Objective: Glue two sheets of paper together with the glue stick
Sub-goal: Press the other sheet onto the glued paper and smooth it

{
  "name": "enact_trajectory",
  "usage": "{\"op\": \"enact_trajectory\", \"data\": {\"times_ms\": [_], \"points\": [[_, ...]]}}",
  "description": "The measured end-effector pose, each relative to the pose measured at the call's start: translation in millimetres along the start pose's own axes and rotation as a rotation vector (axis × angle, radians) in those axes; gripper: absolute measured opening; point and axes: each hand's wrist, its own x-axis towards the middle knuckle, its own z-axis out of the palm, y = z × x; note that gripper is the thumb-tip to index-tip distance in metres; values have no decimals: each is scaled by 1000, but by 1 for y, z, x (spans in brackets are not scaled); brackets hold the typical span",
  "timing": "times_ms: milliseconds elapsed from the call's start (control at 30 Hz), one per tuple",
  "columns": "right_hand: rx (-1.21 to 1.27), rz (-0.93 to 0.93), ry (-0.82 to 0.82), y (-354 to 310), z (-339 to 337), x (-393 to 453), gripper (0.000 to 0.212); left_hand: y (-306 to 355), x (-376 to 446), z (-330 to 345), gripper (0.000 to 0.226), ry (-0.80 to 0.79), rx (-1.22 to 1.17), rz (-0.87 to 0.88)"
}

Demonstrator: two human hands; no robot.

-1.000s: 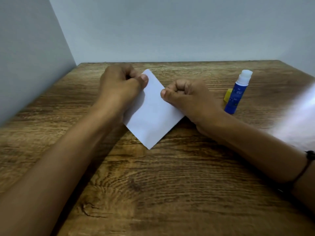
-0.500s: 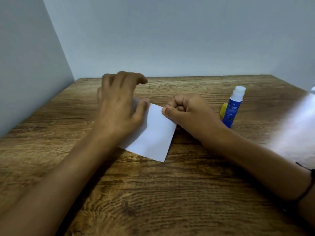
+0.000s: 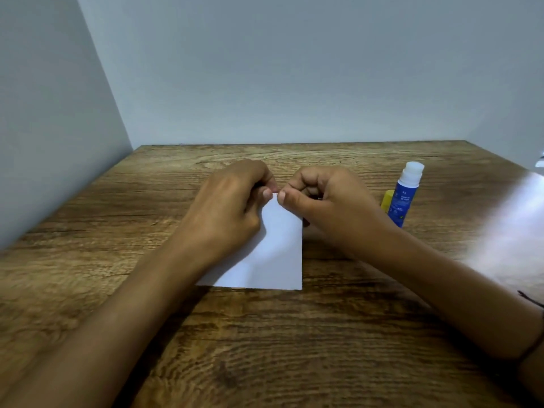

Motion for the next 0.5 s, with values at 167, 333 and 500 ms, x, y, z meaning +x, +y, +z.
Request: {"op": "enact_trajectory", "data": {"times_ms": [167, 333, 500], "points": [[109, 70, 41, 11, 0, 2, 21, 1, -1, 3, 9, 63, 5, -97], [242, 140, 39, 14, 0, 3, 20, 4, -2, 5, 11, 82, -33, -161], [186, 77, 0, 10, 1, 0, 19, 8, -4, 7, 12, -25, -54, -95]]}}
